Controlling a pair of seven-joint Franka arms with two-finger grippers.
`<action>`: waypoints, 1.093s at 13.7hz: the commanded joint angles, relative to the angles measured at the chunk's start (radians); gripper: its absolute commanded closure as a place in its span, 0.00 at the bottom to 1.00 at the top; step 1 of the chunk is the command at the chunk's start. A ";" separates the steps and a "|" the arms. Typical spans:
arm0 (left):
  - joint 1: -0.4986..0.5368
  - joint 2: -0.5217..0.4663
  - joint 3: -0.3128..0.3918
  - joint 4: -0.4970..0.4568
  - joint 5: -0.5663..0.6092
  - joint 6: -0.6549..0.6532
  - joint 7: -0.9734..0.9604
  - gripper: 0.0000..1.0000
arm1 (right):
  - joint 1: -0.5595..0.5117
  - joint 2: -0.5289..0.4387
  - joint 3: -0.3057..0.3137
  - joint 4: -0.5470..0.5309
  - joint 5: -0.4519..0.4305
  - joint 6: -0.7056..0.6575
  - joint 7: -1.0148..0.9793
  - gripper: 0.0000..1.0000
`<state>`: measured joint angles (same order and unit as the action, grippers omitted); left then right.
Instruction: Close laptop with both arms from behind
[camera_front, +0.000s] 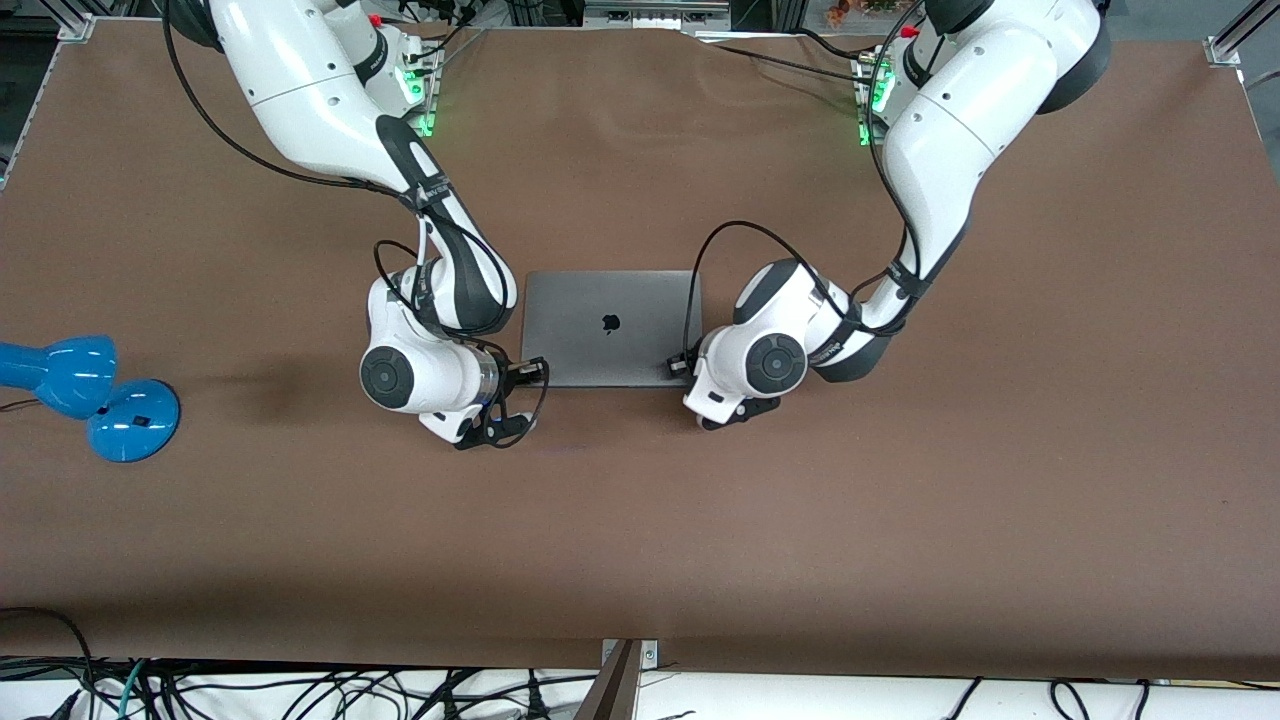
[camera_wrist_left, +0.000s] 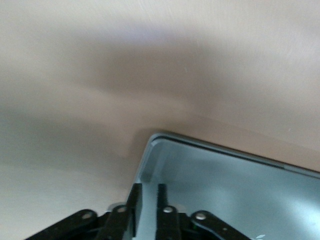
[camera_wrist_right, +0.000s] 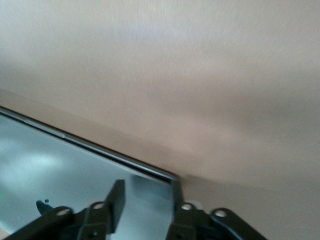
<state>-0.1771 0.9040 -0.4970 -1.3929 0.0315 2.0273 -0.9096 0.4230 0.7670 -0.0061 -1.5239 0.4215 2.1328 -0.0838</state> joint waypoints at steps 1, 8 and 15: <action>0.031 -0.123 0.002 -0.004 0.030 -0.132 0.078 0.00 | 0.000 -0.075 -0.009 -0.012 -0.033 -0.014 0.001 0.00; 0.068 -0.479 0.052 -0.035 0.016 -0.458 0.290 0.00 | -0.047 -0.325 -0.028 -0.012 -0.275 -0.272 0.312 0.01; 0.031 -0.887 0.297 -0.320 -0.091 -0.456 0.549 0.00 | -0.302 -0.534 0.097 -0.012 -0.367 -0.442 0.306 0.00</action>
<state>-0.1336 0.1586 -0.2571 -1.5562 -0.0369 1.5487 -0.4380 0.1734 0.2877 0.0526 -1.5076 0.1005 1.7195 0.2187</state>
